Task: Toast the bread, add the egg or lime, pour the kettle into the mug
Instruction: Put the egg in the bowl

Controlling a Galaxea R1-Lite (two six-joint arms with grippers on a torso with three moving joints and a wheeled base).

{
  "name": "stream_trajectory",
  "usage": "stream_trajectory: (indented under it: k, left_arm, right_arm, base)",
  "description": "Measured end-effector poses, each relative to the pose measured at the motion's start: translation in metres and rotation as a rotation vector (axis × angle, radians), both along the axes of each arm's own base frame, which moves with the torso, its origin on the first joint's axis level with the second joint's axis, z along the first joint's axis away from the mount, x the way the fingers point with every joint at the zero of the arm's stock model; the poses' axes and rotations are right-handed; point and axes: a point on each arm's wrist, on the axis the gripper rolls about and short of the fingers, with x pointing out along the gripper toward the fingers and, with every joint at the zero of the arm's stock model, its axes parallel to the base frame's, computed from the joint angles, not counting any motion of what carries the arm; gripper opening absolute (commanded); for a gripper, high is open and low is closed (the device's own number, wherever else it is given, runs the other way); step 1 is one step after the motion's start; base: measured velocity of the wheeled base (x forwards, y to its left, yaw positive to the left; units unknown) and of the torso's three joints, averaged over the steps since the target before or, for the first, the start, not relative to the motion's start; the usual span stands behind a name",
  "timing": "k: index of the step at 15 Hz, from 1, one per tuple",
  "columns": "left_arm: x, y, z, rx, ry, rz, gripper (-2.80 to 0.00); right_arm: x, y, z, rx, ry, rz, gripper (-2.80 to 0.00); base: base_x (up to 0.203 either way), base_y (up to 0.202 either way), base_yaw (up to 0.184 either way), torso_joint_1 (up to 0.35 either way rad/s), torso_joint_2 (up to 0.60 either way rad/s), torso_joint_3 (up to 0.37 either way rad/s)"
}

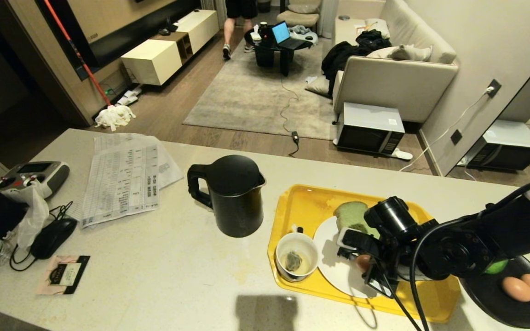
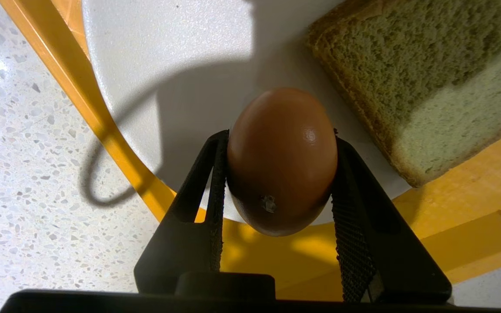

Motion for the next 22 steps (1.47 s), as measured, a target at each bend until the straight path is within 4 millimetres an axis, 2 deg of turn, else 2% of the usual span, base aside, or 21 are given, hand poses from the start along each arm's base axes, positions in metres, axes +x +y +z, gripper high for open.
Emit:
stream_trajectory:
  k: [11, 12, 17, 20, 22]
  left_arm:
    - [0.000, 0.000, 0.000, -0.001, 0.001, 0.000, -2.80]
    - [0.000, 0.000, 0.000, -0.001, 0.000, 0.001, -2.80]
    - [0.000, 0.000, 0.000, -0.001, 0.000, 0.000, -2.80]
    - [0.000, 0.000, 0.000, 0.000, 0.001, 0.000, -2.80]
    - [0.000, 0.000, 0.000, -0.001, 0.000, 0.000, -2.80]
  right_arm:
    - [0.004, 0.003, -0.007, -0.014, -0.004, 0.001, -2.80]
    - [0.007, 0.004, -0.009, -0.009, -0.021, 0.001, 0.00]
    - [0.014, 0.007, -0.017, -0.022, -0.054, 0.000, 0.00]
    - [0.011, 0.006, -0.013, -0.014, -0.054, 0.004, 0.00]
    - [0.007, 0.005, -0.003, -0.003, -0.073, 0.003, 0.00]
  base:
    - [0.000, 0.000, 0.000, 0.000, 0.00, 0.000]
    - [0.000, 0.000, 0.000, 0.000, 0.00, 0.000]
    - [0.000, 0.000, 0.000, 0.000, 0.00, 0.000]
    - [0.000, 0.000, 0.000, 0.000, 0.00, 0.000]
    - [0.000, 0.000, 0.000, 0.000, 0.00, 0.000]
